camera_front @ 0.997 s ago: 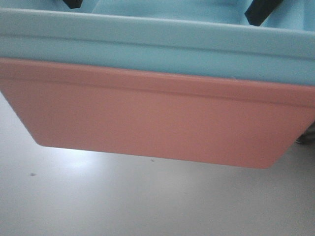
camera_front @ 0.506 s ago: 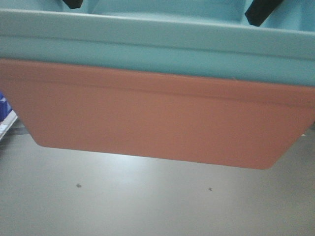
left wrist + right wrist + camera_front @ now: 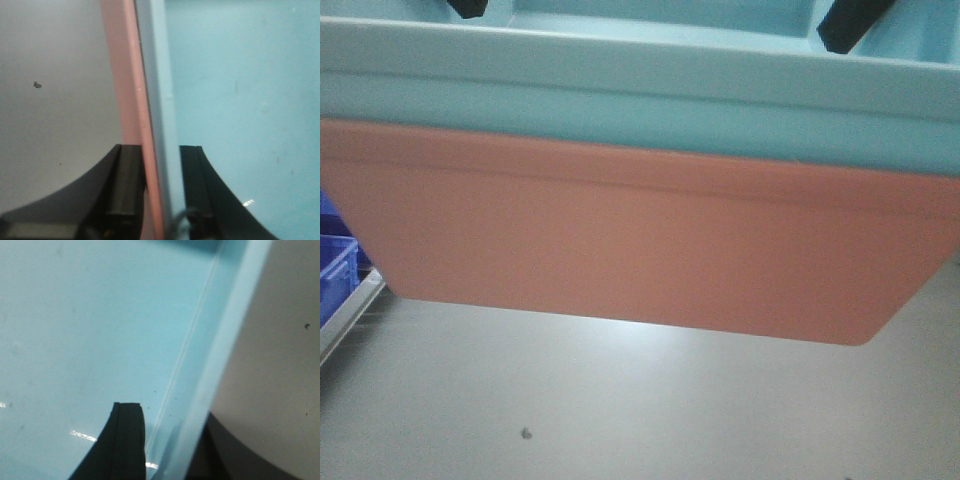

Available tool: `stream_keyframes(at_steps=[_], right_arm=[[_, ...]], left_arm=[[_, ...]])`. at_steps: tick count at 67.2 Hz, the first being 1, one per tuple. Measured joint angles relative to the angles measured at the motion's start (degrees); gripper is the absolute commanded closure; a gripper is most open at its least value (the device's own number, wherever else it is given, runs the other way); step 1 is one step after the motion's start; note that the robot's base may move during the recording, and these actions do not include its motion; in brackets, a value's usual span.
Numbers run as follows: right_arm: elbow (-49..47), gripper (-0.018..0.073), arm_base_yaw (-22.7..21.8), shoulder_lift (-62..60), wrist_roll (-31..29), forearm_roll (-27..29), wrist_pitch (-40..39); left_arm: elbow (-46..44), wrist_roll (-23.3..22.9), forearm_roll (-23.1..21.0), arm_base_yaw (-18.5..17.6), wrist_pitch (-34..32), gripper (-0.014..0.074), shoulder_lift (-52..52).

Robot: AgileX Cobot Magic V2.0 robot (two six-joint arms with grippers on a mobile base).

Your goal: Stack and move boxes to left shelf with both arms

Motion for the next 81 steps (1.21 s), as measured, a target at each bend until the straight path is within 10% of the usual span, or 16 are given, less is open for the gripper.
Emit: stream_keyframes(at_steps=[81], right_arm=[[0.0, 0.0505, 0.0, 0.0, 0.0, 0.0, 0.0]], left_arm=[[0.0, 0.1, -0.1, 0.0, 0.1, 0.0601, 0.0]])
